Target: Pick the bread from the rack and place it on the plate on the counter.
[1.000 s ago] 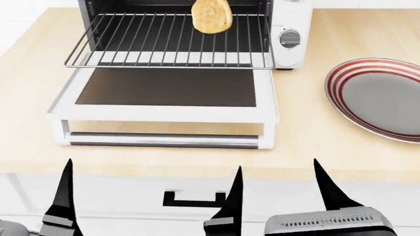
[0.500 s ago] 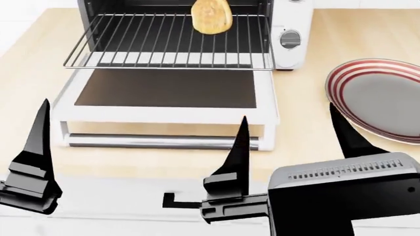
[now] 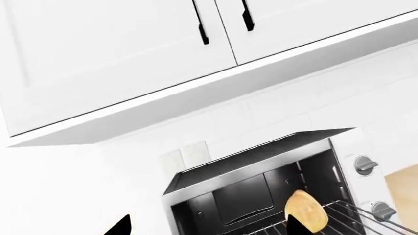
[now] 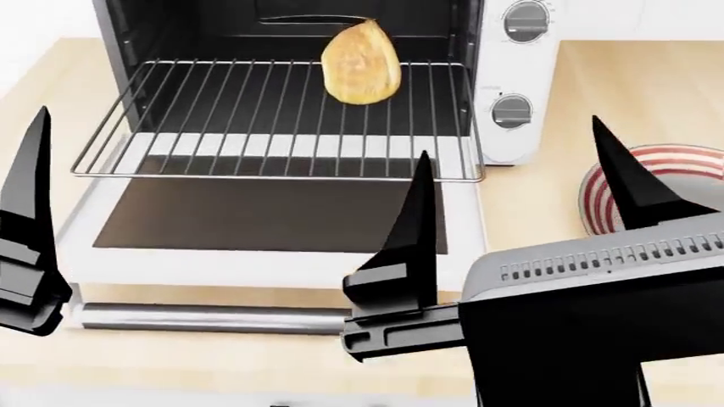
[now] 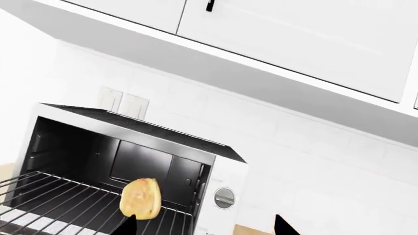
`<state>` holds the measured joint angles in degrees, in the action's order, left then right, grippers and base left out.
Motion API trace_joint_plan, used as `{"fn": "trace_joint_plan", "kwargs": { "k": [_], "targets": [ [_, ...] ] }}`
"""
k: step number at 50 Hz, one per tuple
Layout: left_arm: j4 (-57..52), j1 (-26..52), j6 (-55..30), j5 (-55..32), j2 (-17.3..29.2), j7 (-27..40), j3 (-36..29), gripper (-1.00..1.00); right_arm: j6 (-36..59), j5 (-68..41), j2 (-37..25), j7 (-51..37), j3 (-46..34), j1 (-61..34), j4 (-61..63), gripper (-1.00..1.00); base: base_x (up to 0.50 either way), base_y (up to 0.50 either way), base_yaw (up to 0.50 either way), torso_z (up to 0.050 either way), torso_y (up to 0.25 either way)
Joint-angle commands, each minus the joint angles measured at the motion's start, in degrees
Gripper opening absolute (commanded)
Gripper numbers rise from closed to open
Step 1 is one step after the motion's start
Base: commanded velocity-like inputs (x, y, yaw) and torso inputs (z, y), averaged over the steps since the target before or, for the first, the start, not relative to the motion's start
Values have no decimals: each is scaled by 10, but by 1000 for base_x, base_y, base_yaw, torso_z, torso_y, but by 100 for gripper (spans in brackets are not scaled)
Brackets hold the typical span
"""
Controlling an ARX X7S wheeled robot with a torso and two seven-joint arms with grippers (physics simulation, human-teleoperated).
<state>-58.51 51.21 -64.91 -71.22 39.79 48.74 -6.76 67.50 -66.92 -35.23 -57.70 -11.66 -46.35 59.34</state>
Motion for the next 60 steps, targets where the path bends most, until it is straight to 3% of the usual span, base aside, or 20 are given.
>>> {"fn": "trace_joint_plan", "kwargs": {
  "k": [1,23,31,34,39,60],
  "targets": [
    [2,40,-7,-47,7,32,-14,100,1,-76,-18,-53,-9,-53,-3,100,301,0,0,50,29],
    [5,32,8,-34,11,30,-35,100,-40,-39,-30,-32,-41,-37,-4,100,300,0,0,50,30],
    [3,47,11,-68,18,55,-31,100,-34,-40,-31,-38,-57,-43,-17,100,281,0,0,50,31],
    [16,45,21,-91,21,80,-18,100,-43,-40,-32,-28,-53,-39,-27,100,0,0,0,0,0],
    [16,38,22,-90,24,83,-20,100,-113,21,-25,60,-49,10,-64,100,0,0,0,0,0],
    [8,-3,38,-56,37,64,-22,100,-164,80,2,158,-92,25,-138,100,0,0,0,0,0]
  ]
}}
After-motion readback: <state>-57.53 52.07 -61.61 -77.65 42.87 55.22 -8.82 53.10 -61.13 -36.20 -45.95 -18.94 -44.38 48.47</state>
